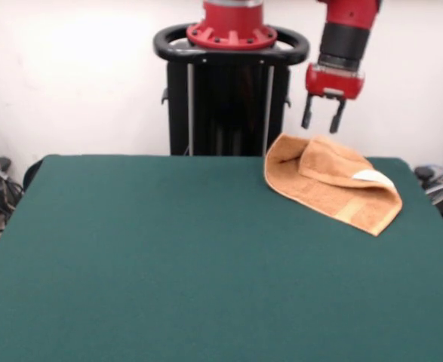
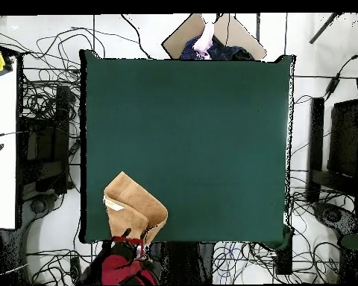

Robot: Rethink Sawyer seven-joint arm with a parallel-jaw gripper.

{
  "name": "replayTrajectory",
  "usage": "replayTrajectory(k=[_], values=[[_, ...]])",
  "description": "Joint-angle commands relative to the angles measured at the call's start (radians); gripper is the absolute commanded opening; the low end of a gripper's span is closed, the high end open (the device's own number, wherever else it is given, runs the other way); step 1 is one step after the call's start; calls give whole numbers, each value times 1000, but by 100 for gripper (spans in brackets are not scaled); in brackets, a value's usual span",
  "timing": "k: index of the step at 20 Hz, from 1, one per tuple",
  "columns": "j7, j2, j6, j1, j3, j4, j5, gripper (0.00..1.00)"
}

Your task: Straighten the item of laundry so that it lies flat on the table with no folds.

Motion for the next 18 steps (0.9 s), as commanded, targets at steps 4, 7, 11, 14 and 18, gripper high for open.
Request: replayTrajectory(k=[4, 7, 11, 14, 18], values=[[136, 146, -6, -28, 113, -181, 65, 100], [170, 188, -94, -6, 92, -189, 89, 100], [175, 179, -85, 7, 86, -216, 139, 100], [181, 156, -32, -3, 115, -230, 175, 100], [182, 167, 10, 16, 122, -259, 241, 100]])
